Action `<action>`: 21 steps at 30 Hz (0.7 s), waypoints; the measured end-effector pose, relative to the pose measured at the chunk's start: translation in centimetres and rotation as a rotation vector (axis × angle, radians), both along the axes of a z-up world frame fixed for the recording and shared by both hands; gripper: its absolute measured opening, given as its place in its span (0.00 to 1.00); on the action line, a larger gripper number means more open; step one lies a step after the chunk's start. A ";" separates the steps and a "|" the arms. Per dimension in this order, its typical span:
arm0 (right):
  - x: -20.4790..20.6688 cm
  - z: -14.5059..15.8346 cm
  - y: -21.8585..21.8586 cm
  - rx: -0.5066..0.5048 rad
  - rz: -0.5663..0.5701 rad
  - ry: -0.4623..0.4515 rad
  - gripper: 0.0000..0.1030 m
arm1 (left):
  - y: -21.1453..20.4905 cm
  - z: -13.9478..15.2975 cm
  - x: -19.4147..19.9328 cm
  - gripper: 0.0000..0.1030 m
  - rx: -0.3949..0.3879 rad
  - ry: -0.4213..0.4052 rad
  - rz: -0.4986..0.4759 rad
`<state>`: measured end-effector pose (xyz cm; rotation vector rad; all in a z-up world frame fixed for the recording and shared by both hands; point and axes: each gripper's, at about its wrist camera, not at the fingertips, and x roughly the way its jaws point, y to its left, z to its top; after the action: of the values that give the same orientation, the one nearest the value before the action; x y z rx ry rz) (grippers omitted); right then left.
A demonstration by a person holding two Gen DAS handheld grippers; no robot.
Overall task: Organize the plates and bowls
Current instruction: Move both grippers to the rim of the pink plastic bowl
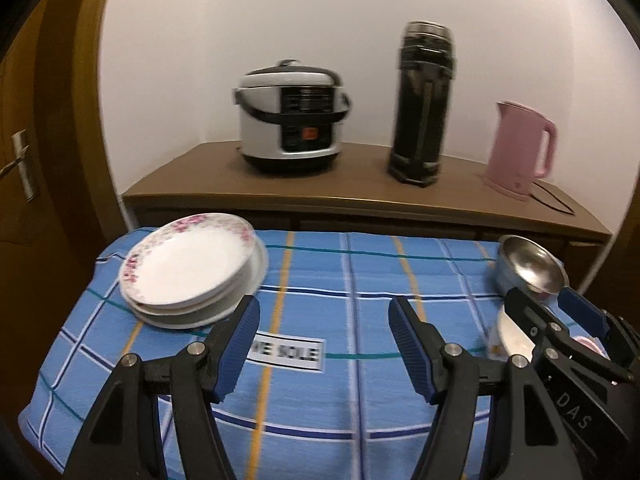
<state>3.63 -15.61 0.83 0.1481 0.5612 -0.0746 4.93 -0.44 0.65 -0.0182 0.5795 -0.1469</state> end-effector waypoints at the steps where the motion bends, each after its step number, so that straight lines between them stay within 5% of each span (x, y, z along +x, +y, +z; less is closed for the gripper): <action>1: -0.4 0.1 -0.4 -0.005 -0.007 -0.002 0.70 | -0.6 0.1 -0.2 0.67 -0.002 0.002 -0.027; 11: -5.4 0.1 -8.2 -0.039 -0.118 0.037 0.63 | -7.9 -0.2 -3.5 0.67 -0.013 0.080 -0.267; 16: -8.4 -0.5 -12.6 -0.035 -0.189 0.072 0.62 | -11.2 -0.6 -5.3 0.67 -0.021 0.140 -0.298; 21: -10.0 -1.6 -15.5 0.035 -0.219 0.109 0.50 | -13.6 -0.6 -7.3 0.67 -0.007 0.150 -0.300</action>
<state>-6.35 -31.13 -0.79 0.2404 0.6534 -0.2867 -2.33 -14.07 0.09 0.0515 0.7293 -0.4417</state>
